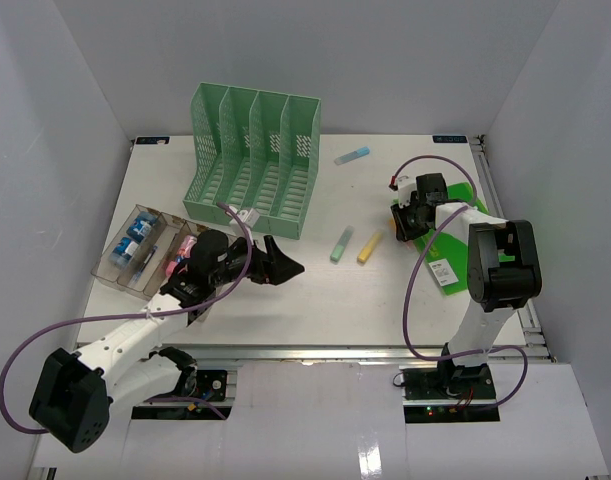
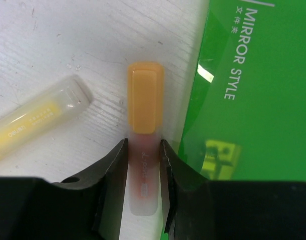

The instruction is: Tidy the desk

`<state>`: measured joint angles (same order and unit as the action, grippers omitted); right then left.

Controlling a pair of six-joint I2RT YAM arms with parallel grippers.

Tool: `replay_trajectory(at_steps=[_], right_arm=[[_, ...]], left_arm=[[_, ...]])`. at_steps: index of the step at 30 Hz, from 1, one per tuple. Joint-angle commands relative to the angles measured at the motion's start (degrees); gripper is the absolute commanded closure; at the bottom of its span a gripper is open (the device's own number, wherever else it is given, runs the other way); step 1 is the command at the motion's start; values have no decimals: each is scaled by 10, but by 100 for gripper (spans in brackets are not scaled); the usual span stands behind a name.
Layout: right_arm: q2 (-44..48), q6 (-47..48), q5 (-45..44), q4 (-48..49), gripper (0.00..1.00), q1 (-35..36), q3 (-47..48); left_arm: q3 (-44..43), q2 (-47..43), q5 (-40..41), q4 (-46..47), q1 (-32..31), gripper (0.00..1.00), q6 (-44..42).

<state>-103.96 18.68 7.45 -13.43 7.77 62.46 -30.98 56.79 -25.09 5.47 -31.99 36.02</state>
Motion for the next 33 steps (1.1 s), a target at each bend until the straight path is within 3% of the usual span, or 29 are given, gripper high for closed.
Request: replay_trajectory(at_steps=[1, 4, 9, 14, 21, 33], right_arm=[[-1, 6, 17, -41, 86, 0, -11], [41, 5, 91, -48, 92, -7, -18], [129, -8, 335, -68, 92, -14, -33], [178, -18, 478, -76, 92, -10, -57], [230, -21, 514, -62, 92, -7, -83], [259, -29, 520, -50, 92, -6, -92]], left_arm=[[23, 16, -19, 73, -14, 2, 55], [43, 36, -12, 136, -24, 2, 107], [74, 96, 34, 336, -52, 7, 202], [-2, 205, 90, 409, -97, 9, 208], [-120, 342, 139, 475, -132, 9, 239], [-223, 434, 194, 391, -163, 18, 239]])
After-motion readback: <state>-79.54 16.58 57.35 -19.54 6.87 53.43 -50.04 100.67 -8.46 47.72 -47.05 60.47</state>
